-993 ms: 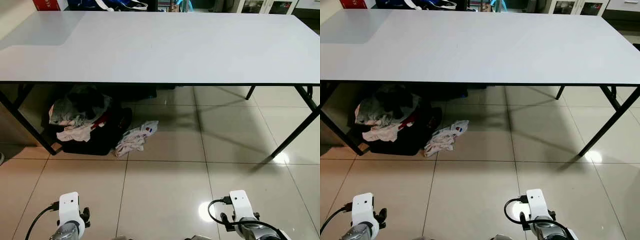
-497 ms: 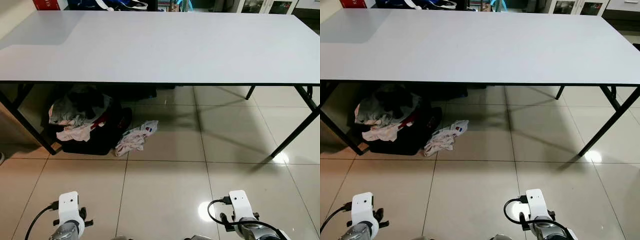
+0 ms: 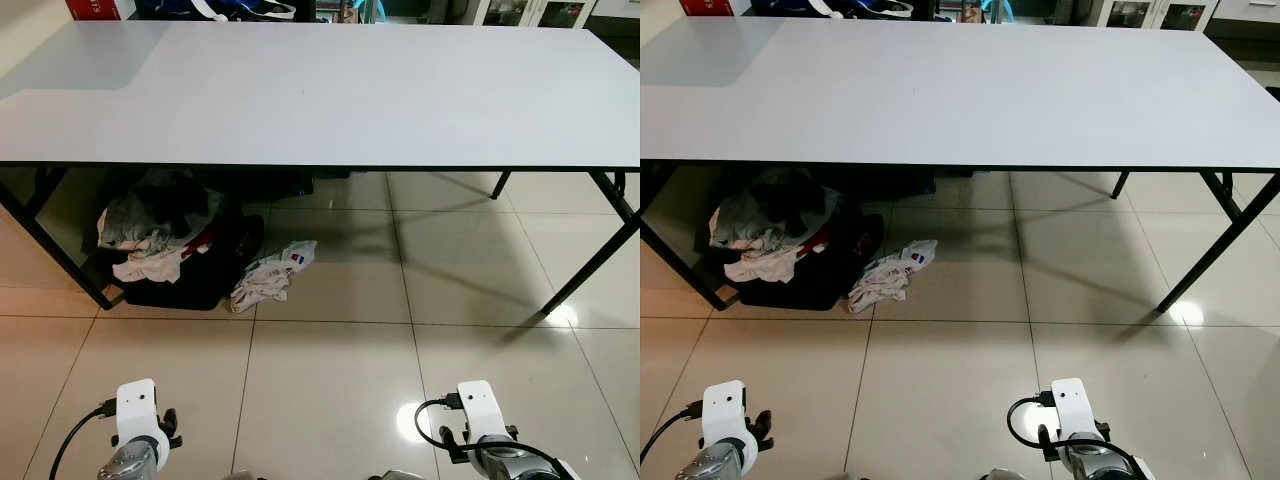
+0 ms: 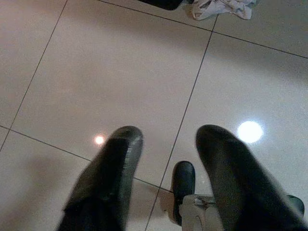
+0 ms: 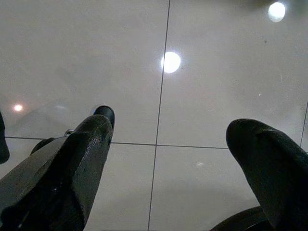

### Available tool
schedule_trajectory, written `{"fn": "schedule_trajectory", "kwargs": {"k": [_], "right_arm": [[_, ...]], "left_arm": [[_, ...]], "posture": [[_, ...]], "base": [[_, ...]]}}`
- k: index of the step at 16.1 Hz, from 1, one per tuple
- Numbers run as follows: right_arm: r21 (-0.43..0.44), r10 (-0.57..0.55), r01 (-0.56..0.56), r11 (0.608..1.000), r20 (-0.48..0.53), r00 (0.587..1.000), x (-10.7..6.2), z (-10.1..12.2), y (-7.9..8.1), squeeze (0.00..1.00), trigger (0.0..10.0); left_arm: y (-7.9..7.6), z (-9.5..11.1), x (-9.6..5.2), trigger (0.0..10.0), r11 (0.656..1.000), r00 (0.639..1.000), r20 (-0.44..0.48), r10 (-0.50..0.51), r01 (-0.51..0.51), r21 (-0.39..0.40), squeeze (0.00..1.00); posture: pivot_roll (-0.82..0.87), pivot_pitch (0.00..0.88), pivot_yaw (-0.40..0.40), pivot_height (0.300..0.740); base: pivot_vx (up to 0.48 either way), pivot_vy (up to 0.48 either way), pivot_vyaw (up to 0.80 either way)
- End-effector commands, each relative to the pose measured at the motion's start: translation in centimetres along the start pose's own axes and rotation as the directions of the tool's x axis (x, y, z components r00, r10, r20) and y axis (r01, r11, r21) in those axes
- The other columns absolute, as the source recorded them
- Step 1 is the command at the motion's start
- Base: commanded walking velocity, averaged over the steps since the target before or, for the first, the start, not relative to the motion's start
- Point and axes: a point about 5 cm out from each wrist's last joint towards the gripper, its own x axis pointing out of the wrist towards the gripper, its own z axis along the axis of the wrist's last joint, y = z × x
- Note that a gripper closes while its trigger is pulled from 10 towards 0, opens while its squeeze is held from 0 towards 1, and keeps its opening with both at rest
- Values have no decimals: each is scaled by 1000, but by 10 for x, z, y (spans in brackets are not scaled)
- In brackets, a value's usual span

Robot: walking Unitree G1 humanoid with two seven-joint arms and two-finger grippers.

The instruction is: Setting the table

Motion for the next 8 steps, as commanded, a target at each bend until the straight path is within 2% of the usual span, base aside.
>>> {"fn": "schedule_trajectory", "kwargs": {"k": [1,8], "right_arm": [[1,4,-4,1000,-4,1000,0,1,1,0,10000],[4,6,-6,1000,-5,1000,0,0,2,0,10000]], "left_arm": [[2,3,0,10000,1000,1000,8,6,-6,-10,1000],[1,4,1,10000,1000,1000,11,2,-2,-9,1000]], "posture": [[-97,64,2,740],[-97,67,2,740]], "base": [[0,0,0],[0,0,0]]}}
